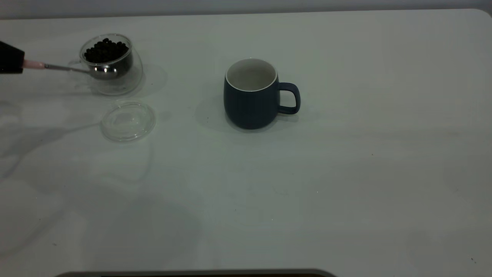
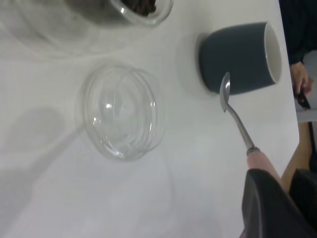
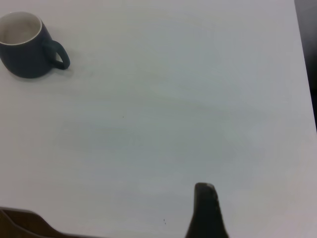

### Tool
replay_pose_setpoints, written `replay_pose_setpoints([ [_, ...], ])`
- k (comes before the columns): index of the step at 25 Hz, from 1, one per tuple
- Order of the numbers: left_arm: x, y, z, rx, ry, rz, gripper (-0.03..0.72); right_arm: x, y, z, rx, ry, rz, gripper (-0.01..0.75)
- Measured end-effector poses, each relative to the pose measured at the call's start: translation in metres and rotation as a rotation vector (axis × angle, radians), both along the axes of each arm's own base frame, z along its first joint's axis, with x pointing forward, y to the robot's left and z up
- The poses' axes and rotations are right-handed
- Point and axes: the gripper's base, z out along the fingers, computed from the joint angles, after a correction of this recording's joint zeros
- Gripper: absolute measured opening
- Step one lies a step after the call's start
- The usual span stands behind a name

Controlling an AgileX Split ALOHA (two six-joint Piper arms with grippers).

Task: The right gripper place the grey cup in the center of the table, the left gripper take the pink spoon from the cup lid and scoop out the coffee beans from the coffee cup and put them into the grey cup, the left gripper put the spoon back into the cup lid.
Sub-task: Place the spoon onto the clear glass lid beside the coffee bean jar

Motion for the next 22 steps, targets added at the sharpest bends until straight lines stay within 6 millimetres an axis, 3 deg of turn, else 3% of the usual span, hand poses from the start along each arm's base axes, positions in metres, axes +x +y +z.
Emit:
replay_pose_setpoints([
  [11,-0.008,-0.002,-0.042,-0.014,0.107,-0.013,0.121,0.000,0.000,0.000,0.000,0.000,0.000,0.588],
  [22,-0.003,0.001,-0.057,0.058,0.111,0.066,0.121,0.000,0.000,0.000,0.000,0.000,0.000,0.588],
])
